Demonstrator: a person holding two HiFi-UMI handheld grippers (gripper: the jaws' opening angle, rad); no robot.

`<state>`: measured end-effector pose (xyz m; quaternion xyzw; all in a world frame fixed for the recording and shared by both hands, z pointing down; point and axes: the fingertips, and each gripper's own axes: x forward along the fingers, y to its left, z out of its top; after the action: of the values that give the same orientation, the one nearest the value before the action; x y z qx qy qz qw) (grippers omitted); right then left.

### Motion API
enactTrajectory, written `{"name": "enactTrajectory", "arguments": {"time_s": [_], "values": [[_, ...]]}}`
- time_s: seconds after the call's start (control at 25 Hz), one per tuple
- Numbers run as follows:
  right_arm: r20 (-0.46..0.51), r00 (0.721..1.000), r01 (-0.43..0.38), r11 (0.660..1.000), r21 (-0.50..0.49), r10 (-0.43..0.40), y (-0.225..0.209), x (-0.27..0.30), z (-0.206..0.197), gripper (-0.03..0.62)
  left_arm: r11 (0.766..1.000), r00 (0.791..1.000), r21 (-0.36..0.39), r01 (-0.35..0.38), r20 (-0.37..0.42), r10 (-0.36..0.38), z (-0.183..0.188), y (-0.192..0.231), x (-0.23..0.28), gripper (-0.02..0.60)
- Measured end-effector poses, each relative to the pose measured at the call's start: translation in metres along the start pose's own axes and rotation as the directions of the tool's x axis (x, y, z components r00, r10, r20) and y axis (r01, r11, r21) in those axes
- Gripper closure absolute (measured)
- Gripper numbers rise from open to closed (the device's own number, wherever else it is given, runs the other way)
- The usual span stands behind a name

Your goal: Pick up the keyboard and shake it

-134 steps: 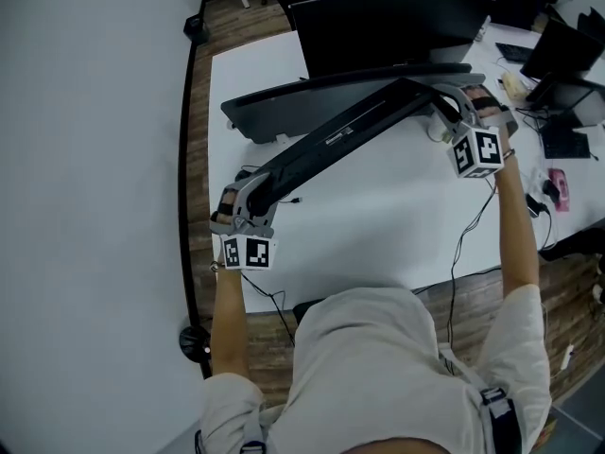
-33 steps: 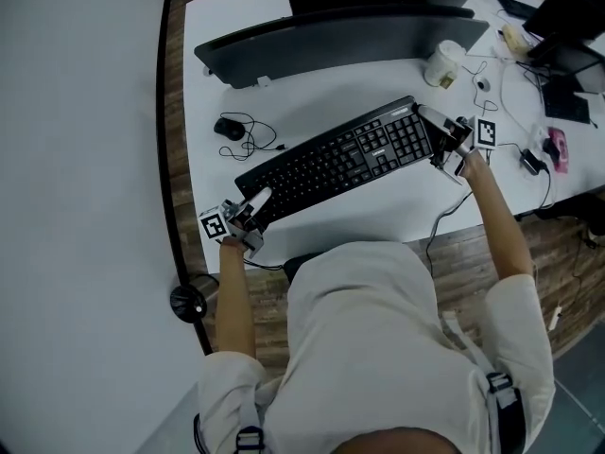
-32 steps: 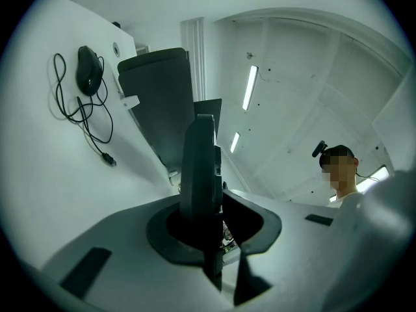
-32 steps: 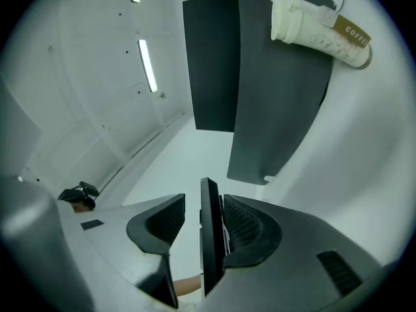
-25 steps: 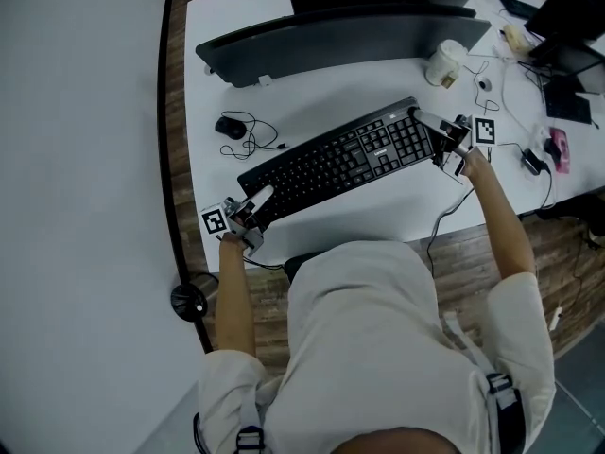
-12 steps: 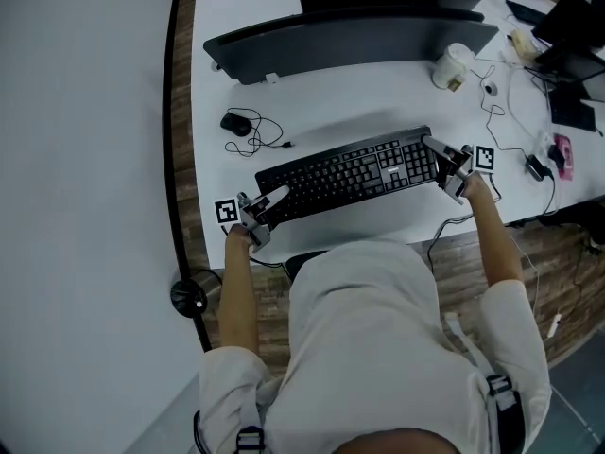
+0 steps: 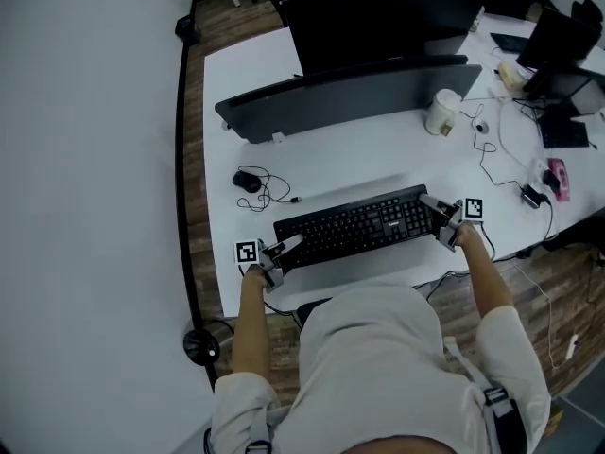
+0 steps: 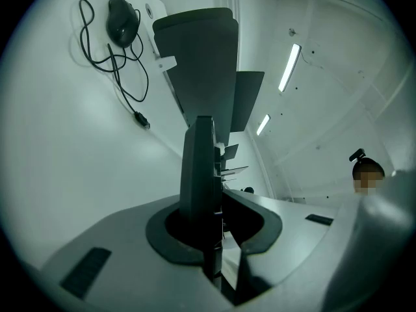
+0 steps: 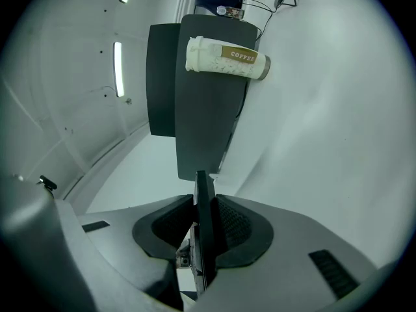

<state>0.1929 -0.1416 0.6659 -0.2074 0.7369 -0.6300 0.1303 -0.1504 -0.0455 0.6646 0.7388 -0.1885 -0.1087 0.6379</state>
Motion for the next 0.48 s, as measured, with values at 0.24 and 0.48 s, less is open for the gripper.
{"name": "enactTrajectory", "arguments": {"time_s": [0.24,0.48], "values": [[-0.012,1.0,0.006,0.999,-0.047,-0.006,0.001,0.005,-0.003,0.464,0.999,1.0,0.053,-0.01,-0.007,0.011,0.005,0.003,-0.002,0.482],[-0.001,0.997,0.072,0.997,-0.029,-0.072,-0.012,-0.001,-0.016,0.462,0.997,0.998,0.051,-0.05,-0.024,0.052,-0.003,0.015,-0.01,0.482]]}}
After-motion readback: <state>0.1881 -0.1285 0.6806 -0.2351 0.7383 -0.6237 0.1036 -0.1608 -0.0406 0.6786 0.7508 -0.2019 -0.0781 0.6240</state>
